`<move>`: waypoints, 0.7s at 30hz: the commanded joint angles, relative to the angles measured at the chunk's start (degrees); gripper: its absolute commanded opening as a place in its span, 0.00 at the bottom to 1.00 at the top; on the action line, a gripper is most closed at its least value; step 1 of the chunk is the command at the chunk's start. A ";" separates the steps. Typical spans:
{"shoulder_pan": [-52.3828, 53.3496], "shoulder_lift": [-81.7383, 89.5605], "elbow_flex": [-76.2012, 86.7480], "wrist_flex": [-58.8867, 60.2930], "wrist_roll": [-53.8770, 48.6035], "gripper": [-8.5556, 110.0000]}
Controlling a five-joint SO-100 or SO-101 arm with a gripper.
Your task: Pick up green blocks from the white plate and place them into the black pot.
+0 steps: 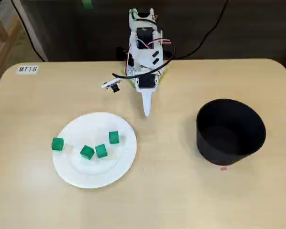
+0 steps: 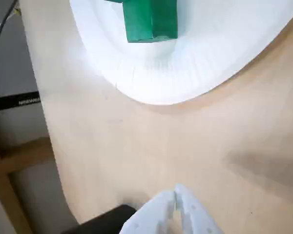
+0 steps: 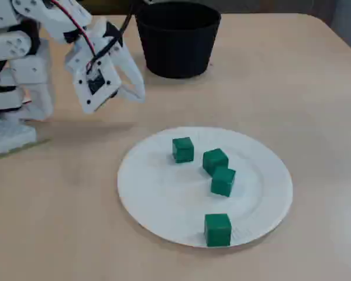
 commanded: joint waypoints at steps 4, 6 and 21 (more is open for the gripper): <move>0.88 -33.22 -32.87 -10.20 -0.35 0.05; 0.88 -33.22 -32.96 -10.37 -0.44 0.05; 11.51 -52.38 -57.83 5.98 -13.97 0.05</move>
